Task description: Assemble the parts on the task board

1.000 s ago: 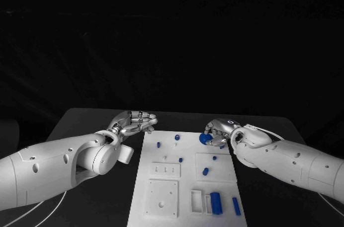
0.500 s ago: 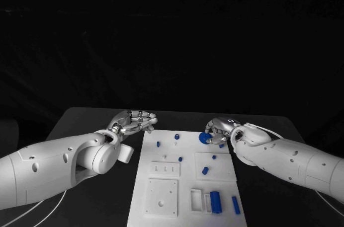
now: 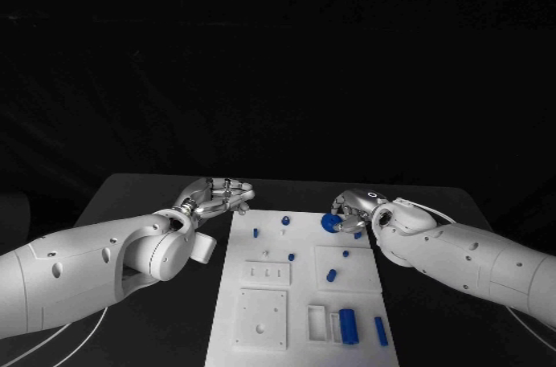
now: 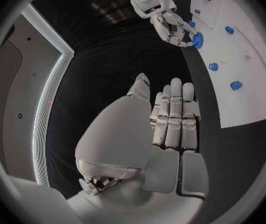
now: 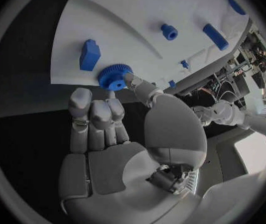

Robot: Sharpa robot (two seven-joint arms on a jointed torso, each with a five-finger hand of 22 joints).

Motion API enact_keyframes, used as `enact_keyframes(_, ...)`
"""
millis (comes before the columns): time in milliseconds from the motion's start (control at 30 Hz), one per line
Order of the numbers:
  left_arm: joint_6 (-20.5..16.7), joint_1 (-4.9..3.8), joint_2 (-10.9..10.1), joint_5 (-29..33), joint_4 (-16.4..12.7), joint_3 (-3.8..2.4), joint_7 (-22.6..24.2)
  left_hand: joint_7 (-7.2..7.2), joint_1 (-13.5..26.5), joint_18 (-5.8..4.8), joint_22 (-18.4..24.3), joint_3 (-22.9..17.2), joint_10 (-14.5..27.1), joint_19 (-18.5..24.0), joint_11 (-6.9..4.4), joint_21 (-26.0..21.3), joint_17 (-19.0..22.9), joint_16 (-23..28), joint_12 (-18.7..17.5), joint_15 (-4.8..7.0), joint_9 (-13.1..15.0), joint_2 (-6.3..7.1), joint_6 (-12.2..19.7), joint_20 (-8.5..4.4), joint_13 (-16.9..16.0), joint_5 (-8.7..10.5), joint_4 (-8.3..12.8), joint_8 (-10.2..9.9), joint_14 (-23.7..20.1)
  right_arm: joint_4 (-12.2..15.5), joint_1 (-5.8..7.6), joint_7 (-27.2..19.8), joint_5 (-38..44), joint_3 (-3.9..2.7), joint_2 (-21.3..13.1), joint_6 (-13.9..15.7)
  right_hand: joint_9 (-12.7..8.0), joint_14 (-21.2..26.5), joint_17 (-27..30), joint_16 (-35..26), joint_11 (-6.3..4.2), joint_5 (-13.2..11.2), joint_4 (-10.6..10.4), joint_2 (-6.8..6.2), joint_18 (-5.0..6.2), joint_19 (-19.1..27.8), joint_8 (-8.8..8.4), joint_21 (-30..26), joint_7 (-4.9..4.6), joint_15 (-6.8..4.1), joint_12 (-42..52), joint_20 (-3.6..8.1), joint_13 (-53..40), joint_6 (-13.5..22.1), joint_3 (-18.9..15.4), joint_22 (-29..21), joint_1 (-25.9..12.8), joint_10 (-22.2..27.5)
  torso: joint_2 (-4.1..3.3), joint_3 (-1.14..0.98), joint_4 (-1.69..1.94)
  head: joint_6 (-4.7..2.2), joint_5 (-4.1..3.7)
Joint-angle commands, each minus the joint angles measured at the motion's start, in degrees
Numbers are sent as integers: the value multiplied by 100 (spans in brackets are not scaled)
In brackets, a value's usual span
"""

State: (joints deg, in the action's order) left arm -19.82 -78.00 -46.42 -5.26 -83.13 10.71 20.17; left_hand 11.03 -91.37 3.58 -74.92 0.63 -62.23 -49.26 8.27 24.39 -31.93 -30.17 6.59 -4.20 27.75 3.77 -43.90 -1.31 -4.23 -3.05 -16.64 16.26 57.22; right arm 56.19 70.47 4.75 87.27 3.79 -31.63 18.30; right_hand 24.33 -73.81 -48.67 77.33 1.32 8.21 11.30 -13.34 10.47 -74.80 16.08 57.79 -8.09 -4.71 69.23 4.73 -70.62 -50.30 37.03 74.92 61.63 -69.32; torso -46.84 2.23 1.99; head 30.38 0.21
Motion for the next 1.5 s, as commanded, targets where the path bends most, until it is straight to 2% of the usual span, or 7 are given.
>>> enact_keyframes(33,92,-6,6,-3,-21,-5,46,1,46,79,-101,-30,7,47,6,18,-10,25,-22,-11,-5,16,-27,-10,4,14,-1,-37,-8,-27,-50,2,16,19,28,-244,-15,39,-10,30,39,27,4,16,453,32,-43,36,-18,8,5,25,13,29,19,125,-29,7,-3,2,4,11,-2)
enact_keyframes(500,93,-7,-20,-7,-51,-6,39,2,44,80,-101,-32,7,49,7,20,-14,29,-26,-11,-6,20,-26,-10,4,13,0,-39,-7,-143,-91,8,32,36,104,-452,-24,41,-34,18,56,54,5,17,453,53,-65,57,-35,25,-40,25,59,74,-15,121,-73,76,-3,6,1,51,5)
enact_keyframes(633,95,-7,-20,-8,-51,-6,36,3,44,80,-101,-33,6,49,7,21,-15,30,-27,-11,-7,20,-26,-10,4,13,0,-39,-7,-152,-119,7,64,48,119,-458,-12,41,-44,9,51,55,6,66,453,67,-36,63,-28,21,-34,22,57,25,1,119,-64,78,0,2,1,57,3)
enact_keyframes(800,99,-7,-21,-9,-59,-7,29,3,42,80,-101,-34,6,50,8,21,-17,31,-28,-11,-7,20,-26,-10,4,13,0,-39,-7,-106,-139,124,320,62,129,-271,31,33,-69,-14,-6,-59,9,123,453,87,66,86,33,-31,-15,11,58,-157,108,115,-10,56,3,-2,-3,71,0)
enact_keyframes(933,97,-7,-22,-9,-64,-7,28,3,42,80,-101,-35,5,50,8,22,-18,32,-29,-11,-7,20,-27,-10,4,13,0,-40,-6,-28,-155,258,639,87,128,-122,86,20,-92,-35,-71,-108,6,102,453,89,163,112,102,-92,-9,2,69,-331,177,112,-7,25,4,-1,-4,75,-4)
enact_keyframes(1300,87,-8,-33,-9,-73,-7,23,4,38,81,-101,-39,3,51,8,23,-21,34,-30,-11,-8,18,-28,-10,3,13,1,-39,-5,104,-168,371,933,124,101,-22,212,-12,-139,-79,-173,-272,-45,59,453,77,322,155,210,-187,13,-11,71,-629,348,102,6,-67,7,-2,-4,75,-17)
enact_keyframes(1500,85,-8,-52,-9,-84,-7,24,4,36,81,-101,-41,1,51,8,24,-23,36,-31,-11,-8,18,-29,-10,3,13,1,-39,-5,251,-168,548,1193,125,58,371,254,-22,-155,-95,-202,-261,-91,47,453,67,358,171,240,-214,36,-17,55,-705,408,99,-15,-107,7,-6,-10,72,-19)
